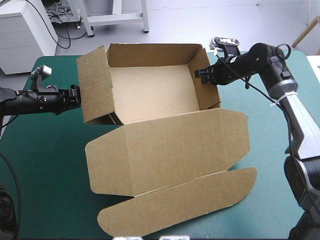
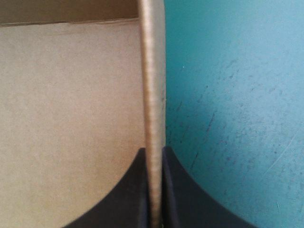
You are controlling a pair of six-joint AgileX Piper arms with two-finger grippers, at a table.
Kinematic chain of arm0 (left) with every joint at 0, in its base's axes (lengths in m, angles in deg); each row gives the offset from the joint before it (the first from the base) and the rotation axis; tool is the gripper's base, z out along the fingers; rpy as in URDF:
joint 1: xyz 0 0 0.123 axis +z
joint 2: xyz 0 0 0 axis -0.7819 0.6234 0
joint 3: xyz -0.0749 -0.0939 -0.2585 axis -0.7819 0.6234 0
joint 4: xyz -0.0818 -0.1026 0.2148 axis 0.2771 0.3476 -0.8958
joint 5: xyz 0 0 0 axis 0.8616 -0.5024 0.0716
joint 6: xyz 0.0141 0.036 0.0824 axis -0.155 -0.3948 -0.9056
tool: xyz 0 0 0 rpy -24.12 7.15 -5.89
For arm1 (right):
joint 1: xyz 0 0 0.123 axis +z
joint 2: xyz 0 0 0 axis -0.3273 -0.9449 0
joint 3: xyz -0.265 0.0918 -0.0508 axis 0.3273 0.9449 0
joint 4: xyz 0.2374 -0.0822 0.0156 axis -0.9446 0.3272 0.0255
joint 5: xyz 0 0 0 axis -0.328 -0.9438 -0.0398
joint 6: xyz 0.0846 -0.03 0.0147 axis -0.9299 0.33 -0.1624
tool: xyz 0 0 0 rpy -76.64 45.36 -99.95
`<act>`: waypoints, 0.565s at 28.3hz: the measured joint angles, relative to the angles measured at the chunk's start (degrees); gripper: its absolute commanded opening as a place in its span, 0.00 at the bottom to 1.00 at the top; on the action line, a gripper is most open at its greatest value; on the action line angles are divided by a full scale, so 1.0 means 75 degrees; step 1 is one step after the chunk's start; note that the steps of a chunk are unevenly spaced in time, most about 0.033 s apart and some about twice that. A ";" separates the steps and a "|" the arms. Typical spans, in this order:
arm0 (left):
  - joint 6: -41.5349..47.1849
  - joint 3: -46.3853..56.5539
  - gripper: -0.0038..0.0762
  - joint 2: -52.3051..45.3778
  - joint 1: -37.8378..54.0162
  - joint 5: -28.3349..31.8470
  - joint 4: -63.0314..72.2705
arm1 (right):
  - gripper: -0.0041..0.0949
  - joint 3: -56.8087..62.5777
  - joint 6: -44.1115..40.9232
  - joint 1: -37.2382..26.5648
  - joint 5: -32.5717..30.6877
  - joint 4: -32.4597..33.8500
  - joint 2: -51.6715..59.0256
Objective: Fold the box
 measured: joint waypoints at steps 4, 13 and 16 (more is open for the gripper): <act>-0.0006 0.0000 0.86 0.0000 -0.0050 0.0000 0.0000 | 0.03 0.0406 -0.0028 0.0174 0.0362 0.0163 0.0000; -0.0009 0.0000 0.84 0.0000 -0.0524 0.0001 -0.0049 | 0.03 0.0935 -0.0225 0.0476 0.1067 0.0194 -0.0020; -0.0009 0.0000 0.84 0.0000 -0.0672 0.0001 -0.0049 | 0.03 0.0951 -0.0310 0.0476 0.1132 0.0200 -0.0122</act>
